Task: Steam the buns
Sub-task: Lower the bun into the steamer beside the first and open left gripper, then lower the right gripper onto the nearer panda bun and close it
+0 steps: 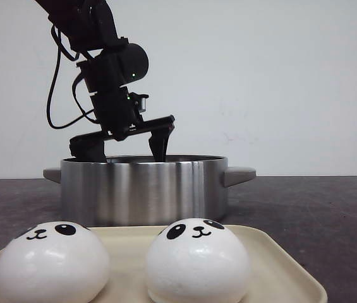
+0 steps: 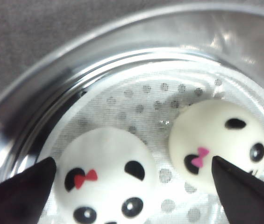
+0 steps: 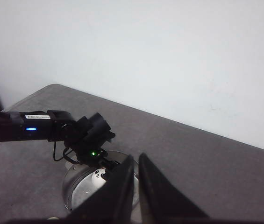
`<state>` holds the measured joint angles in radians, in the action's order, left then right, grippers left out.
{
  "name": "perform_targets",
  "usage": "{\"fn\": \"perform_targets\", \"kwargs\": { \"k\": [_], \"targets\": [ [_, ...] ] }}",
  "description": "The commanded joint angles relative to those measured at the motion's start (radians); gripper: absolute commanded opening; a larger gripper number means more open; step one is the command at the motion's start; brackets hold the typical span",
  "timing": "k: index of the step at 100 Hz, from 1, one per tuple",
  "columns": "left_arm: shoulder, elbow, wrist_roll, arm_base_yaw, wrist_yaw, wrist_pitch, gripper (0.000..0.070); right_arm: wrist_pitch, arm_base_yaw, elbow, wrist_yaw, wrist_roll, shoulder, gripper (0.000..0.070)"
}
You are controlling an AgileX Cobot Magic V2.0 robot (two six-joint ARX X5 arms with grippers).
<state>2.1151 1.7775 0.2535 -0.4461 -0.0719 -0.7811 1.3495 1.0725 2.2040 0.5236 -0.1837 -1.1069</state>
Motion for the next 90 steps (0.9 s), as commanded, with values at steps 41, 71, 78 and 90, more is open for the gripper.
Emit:
{"fn": "perform_targets", "kwargs": {
  "k": [41,71,78,90],
  "targets": [
    [-0.135,0.441,-0.041,-0.069,-0.002,-0.245,0.0700,0.065,0.010,-0.126,0.055,-0.101,-0.065,0.0010],
    [-0.498,0.441,-0.117,-0.111,0.063,-0.355,0.0700,-0.045,-0.002,-0.459,-0.016,-0.264,-0.159,0.0010],
    [-0.570,0.441,-0.135,-0.111,0.106,-0.401,0.0700,-0.120,-0.014,-0.550,-0.072,-0.284,-0.172,0.0010],
    [-0.692,0.441,-0.146,-0.110,0.164,-0.459,0.0700,-0.258,-0.042,-0.710,-0.221,-0.326,-0.186,0.0010]
  ]
}}
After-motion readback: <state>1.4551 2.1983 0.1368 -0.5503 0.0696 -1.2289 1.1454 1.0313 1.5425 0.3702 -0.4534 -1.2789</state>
